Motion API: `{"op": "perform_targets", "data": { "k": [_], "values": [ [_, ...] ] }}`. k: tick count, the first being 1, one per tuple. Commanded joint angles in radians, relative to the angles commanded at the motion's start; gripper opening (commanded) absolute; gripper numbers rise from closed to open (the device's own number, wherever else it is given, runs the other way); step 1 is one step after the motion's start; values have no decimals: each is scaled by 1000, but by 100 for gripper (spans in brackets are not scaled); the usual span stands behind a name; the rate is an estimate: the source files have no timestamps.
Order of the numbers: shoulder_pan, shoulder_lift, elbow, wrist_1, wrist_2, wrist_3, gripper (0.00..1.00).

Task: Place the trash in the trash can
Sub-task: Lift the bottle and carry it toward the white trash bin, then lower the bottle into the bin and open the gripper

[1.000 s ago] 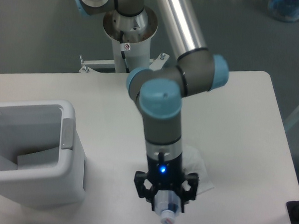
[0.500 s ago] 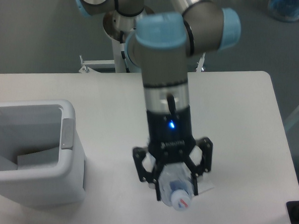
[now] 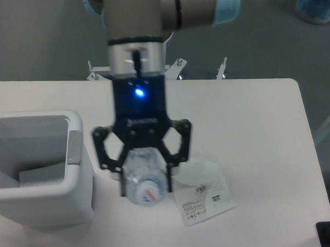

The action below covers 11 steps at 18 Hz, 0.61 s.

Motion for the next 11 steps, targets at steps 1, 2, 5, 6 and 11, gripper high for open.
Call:
{"op": "perform_targets", "data": {
  "k": [1,2,5,6,11],
  "values": [
    [-12,3,0,0,-3,-5,70],
    [-17,11,0,0,-5,-9,70],
    [-49,20,0,0,-11,-23,70],
    [-61,20,0,0,-11,-23,70],
    [-138,9,-6,0,-11,-57,70]
  ]
}}
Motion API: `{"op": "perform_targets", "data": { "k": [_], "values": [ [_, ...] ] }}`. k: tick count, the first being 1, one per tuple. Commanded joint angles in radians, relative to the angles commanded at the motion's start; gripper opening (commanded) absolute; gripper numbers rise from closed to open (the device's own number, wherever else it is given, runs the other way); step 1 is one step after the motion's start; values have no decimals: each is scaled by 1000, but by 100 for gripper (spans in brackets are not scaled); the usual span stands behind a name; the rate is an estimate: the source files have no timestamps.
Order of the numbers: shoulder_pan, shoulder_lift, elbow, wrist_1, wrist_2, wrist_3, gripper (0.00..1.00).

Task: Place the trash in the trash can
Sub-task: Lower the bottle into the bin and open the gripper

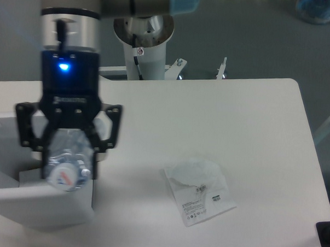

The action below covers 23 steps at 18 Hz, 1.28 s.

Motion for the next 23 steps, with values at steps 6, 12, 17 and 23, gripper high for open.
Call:
{"op": "perform_targets", "data": {
  "k": [6,12,17,23],
  "values": [
    [-83,-29,-23,0,2,-14,70],
    [-103,-49,-66,0,3,-17,70],
    [-106,-57,-80,0,5,-15,71],
    [-104,-57,-92,0,8,-11,76]
  ]
}}
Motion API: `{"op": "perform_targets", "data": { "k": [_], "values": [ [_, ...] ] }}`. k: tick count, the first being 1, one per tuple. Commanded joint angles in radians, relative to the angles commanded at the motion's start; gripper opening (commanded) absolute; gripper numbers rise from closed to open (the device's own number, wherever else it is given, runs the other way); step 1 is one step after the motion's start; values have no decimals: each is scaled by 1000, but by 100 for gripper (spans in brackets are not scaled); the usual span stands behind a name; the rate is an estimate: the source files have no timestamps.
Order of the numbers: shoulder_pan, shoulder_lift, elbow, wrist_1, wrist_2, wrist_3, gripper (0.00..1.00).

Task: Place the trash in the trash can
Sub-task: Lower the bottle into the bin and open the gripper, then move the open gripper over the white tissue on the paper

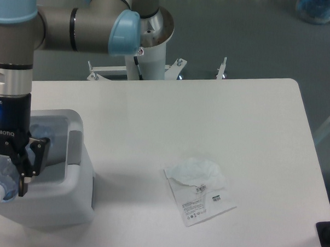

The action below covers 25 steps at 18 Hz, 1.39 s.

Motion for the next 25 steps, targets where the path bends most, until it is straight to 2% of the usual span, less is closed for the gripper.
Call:
{"op": "perform_targets", "data": {
  "k": [5,9,13,17,20,25],
  "values": [
    [0,15,-14,0,0,-2,76],
    [18,31,-25,0,0,2,100],
    [151,58,-52,-3,3,-14,100],
    [305,89,-167,-5,3,-43,100],
    [383,89,-227,-15,9,-41,100],
    [500,89,-385,-21,41,-35,100]
  ]
}}
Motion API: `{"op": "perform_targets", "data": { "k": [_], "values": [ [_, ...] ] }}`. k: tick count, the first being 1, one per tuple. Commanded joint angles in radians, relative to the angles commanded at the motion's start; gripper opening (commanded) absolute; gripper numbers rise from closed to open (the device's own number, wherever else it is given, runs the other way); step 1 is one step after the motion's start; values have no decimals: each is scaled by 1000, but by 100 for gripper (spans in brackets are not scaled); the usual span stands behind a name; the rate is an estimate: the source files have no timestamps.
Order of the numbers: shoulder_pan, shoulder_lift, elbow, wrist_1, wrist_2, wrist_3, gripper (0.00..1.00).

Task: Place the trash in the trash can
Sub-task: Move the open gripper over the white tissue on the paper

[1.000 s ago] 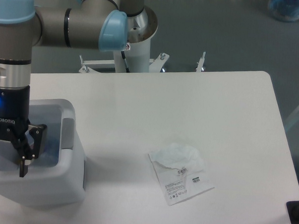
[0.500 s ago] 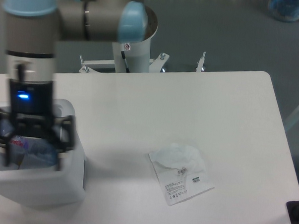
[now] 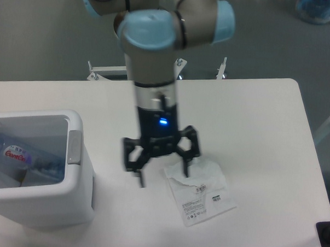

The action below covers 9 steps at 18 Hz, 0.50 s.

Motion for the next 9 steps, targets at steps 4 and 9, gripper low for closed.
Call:
{"op": "perform_targets", "data": {
  "k": [4,9],
  "values": [
    [86,-2,-80,-5,-5,5,100],
    [149,-69,-109,-5,0,6,100]
  ]
}}
